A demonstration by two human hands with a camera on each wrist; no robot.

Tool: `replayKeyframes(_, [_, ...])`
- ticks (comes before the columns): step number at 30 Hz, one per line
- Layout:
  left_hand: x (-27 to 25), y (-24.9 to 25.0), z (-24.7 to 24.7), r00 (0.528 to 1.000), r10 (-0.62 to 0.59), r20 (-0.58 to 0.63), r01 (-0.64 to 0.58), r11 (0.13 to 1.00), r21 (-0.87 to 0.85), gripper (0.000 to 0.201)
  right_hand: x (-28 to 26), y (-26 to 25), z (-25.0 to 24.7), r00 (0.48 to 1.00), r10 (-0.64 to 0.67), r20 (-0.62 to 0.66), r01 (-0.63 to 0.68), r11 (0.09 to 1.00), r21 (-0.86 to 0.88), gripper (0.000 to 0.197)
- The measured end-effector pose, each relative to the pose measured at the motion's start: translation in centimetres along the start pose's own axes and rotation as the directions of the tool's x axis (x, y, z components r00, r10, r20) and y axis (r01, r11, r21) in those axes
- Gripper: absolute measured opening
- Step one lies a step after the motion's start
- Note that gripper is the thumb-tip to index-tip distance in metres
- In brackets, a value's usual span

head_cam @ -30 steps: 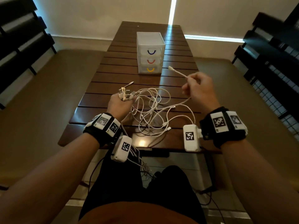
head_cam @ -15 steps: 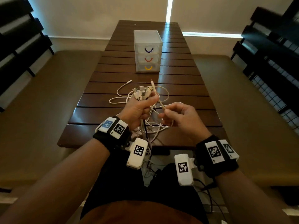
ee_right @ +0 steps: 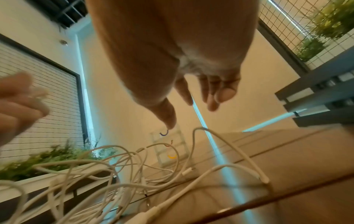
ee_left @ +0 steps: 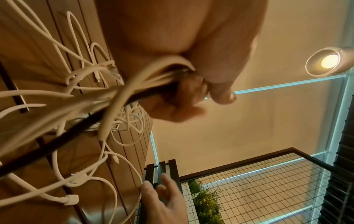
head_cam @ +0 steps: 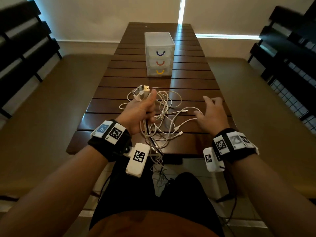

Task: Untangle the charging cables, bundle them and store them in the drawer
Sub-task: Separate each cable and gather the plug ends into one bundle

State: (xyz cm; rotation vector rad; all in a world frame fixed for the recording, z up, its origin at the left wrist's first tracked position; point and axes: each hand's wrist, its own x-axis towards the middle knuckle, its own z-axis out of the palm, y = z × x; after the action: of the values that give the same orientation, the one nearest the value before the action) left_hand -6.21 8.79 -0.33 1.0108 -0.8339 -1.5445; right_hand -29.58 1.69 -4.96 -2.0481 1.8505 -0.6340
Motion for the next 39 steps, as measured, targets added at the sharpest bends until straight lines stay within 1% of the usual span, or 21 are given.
replayKeyframes(1, [-0.1, 0.0, 0.1, 1.000, 0.014, 0.011, -0.014, 0.999, 0.045, 0.029, 0.7, 0.4, 0.2, 0.994, 0.065, 0.084, -0.058, 0.995, -0.084, 0.046])
replayKeyframes(2, [-0.2, 0.0, 0.2, 1.000, 0.022, 0.013, -0.023, 0.997, 0.077, 0.031, 1.2, 0.8, 0.3, 0.981, 0.115, 0.155, -0.095, 0.987, -0.131, 0.036])
replayKeyframes(3, [-0.1, 0.0, 0.2, 1.000, 0.026, 0.001, -0.026, 0.995, 0.096, 0.035, 1.5, 1.0, 0.4, 0.972, 0.135, 0.190, -0.115, 0.987, -0.110, 0.025])
replayKeyframes(4, [-0.2, -0.1, 0.2, 0.999, 0.028, -0.023, -0.026, 0.994, 0.107, 0.038, 1.6, 1.2, 0.3, 0.976, 0.119, 0.182, -0.112, 0.993, -0.047, 0.019])
replayKeyframes(6, [-0.1, 0.0, 0.1, 0.996, 0.022, -0.087, -0.011, 0.992, 0.125, 0.032, 1.9, 1.4, -0.4, 0.995, 0.059, 0.079, -0.069, 0.989, 0.133, 0.021])
replayKeyframes(8, [-0.1, 0.0, 0.0, 0.994, -0.004, -0.108, 0.016, 0.994, 0.112, 0.028, 1.8, 1.5, -1.7, 1.000, 0.026, -0.013, -0.020, 0.940, 0.341, 0.019])
replayKeyframes(11, [-0.2, 0.4, 0.7, 0.999, -0.043, -0.011, 0.044, 0.992, 0.118, 0.038, 0.2, 2.5, -4.1, 0.997, 0.040, -0.070, -0.001, 0.876, 0.483, 0.008])
replayKeyframes(13, [-0.2, 0.6, 2.0, 0.994, -0.064, 0.085, 0.043, 0.974, 0.221, 0.042, -1.5, 4.2, -5.2, 0.984, 0.117, -0.132, -0.025, 0.832, 0.555, 0.008])
replayKeyframes(15, [0.1, 0.8, 3.7, 0.984, -0.053, 0.167, -0.002, 0.950, 0.313, 0.043, -3.4, 6.4, -6.0, 0.952, 0.234, -0.196, -0.072, 0.796, 0.601, 0.011])
replayKeyframes(16, [0.4, 0.9, 4.6, 0.979, -0.042, 0.199, -0.026, 0.944, 0.328, 0.043, -4.4, 7.6, -6.3, 0.932, 0.288, -0.222, -0.100, 0.789, 0.607, 0.010])
replayKeyframes(19, [1.1, 1.7, 8.1, 0.963, 0.014, 0.268, -0.110, 0.932, 0.345, 0.042, -7.3, 11.7, -6.8, 0.860, 0.411, -0.301, -0.187, 0.805, 0.563, 0.008])
replayKeyframes(22, [1.6, 2.4, 11.9, 0.936, 0.089, 0.340, -0.220, 0.903, 0.370, 0.041, -10.2, 16.1, -6.3, 0.772, 0.526, -0.357, -0.308, 0.801, 0.513, 0.009])
replayKeyframes(26, [1.9, 2.5, 16.5, 0.893, 0.132, 0.431, -0.294, 0.896, 0.333, 0.041, -13.3, 21.8, -5.0, 0.656, 0.660, -0.366, -0.471, 0.737, 0.484, 0.016])
replayKeyframes(27, [1.9, 2.5, 17.5, 0.880, 0.135, 0.455, -0.306, 0.895, 0.325, 0.040, -14.0, 22.8, -4.7, 0.640, 0.680, -0.356, -0.492, 0.720, 0.490, 0.016])
replayKeyframes(31, [1.5, 1.9, 20.4, 0.842, 0.121, 0.525, -0.329, 0.888, 0.322, 0.039, -16.5, 24.4, -3.0, 0.610, 0.733, -0.300, -0.556, 0.666, 0.498, 0.018])
replayKeyframes(33, [1.4, 1.4, 21.5, 0.826, 0.113, 0.552, -0.333, 0.888, 0.317, 0.038, -17.8, 25.5, -2.1, 0.587, 0.782, -0.211, -0.632, 0.605, 0.484, 0.020])
replayKeyframes(34, [1.4, 1.2, 21.9, 0.821, 0.103, 0.561, -0.327, 0.891, 0.315, 0.038, -18.3, 26.0, -1.5, 0.587, 0.800, -0.125, -0.677, 0.570, 0.466, 0.022])
replayKeyframes(35, [1.5, 1.0, 22.4, 0.816, 0.087, 0.572, -0.317, 0.894, 0.316, 0.038, -18.8, 26.3, -1.0, 0.595, 0.803, -0.026, -0.720, 0.547, 0.428, 0.025])
replayKeyframes(37, [1.6, 0.6, 23.3, 0.799, 0.056, 0.598, -0.310, 0.892, 0.330, 0.036, -19.2, 26.2, -0.5, 0.644, 0.755, 0.126, -0.739, 0.571, 0.357, 0.037])
replayKeyframes(38, [1.8, 0.4, 23.7, 0.788, 0.046, 0.614, -0.317, 0.885, 0.341, 0.034, -19.0, 25.5, -0.4, 0.688, 0.701, 0.190, -0.708, 0.590, 0.388, 0.043])
replayKeyframes(39, [1.9, 0.1, 24.2, 0.775, 0.040, 0.631, -0.330, 0.876, 0.351, 0.032, -18.6, 24.2, -0.5, 0.743, 0.618, 0.256, -0.655, 0.595, 0.466, 0.049])
